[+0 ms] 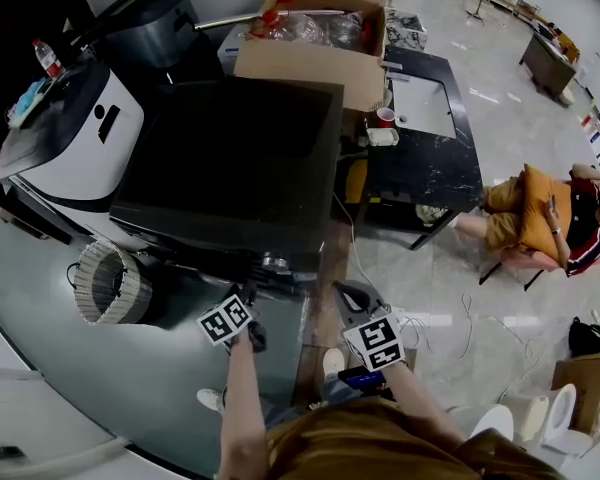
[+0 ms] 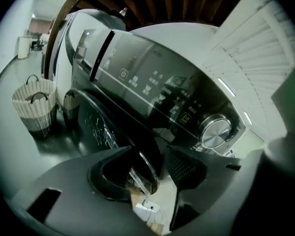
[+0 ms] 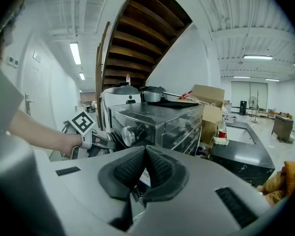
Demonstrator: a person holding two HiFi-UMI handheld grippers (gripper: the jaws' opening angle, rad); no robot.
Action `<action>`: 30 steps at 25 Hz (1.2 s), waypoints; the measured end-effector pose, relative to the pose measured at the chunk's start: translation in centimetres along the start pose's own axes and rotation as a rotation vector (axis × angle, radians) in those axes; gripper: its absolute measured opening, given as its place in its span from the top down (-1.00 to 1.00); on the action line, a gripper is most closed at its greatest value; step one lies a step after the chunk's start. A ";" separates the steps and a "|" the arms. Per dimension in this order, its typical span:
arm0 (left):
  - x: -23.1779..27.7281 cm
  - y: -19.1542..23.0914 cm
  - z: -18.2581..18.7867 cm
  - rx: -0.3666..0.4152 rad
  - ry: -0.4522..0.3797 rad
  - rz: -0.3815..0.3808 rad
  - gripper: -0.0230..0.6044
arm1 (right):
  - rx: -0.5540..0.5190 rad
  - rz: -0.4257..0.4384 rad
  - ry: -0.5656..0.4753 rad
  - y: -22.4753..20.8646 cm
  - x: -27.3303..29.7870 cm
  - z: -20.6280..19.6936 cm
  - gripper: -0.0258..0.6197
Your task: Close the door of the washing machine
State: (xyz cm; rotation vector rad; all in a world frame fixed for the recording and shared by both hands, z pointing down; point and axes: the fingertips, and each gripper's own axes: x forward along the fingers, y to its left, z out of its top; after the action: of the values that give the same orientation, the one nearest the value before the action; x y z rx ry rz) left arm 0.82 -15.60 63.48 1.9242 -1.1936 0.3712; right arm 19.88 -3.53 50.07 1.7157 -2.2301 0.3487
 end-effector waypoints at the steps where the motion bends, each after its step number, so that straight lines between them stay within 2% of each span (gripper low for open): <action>1: -0.7 -0.5 0.5 0.035 -0.022 0.004 0.21 | -0.004 -0.006 -0.010 -0.1 -0.1 0.2 0.88; 5: -4.4 -3.2 3.3 0.180 -0.146 0.009 0.33 | -0.014 -0.013 -0.052 0.1 -0.1 1.5 0.88; 8: -7.5 -5.6 5.4 0.257 -0.234 -0.017 0.64 | -0.019 -0.003 -0.080 0.6 -0.2 3.1 0.88; 10: -9.6 -7.3 6.5 0.268 -0.282 -0.054 0.81 | -0.031 0.001 -0.103 0.9 -0.2 4.0 0.88; 14: -12.9 -9.5 8.1 0.266 -0.372 -0.093 0.85 | -0.049 -0.002 -0.145 1.2 -0.5 5.7 0.88; 18: -15.0 -10.6 9.3 0.352 -0.453 -0.066 0.85 | -0.067 -0.016 -0.188 1.1 -1.0 7.2 0.88; 25: -16.7 -10.7 10.7 0.310 -0.497 -0.092 0.85 | -0.074 -0.011 -0.186 1.5 -0.7 7.0 0.88; 30: -16.6 -10.1 9.6 0.301 -0.467 -0.072 0.85 | -0.067 -0.010 -0.179 1.8 -1.2 6.7 0.88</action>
State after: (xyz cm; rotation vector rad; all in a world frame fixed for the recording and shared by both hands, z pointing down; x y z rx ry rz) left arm -0.63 -10.79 42.46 2.3955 -1.4188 0.0598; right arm 17.81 -4.45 43.43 1.7851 -2.3269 0.1212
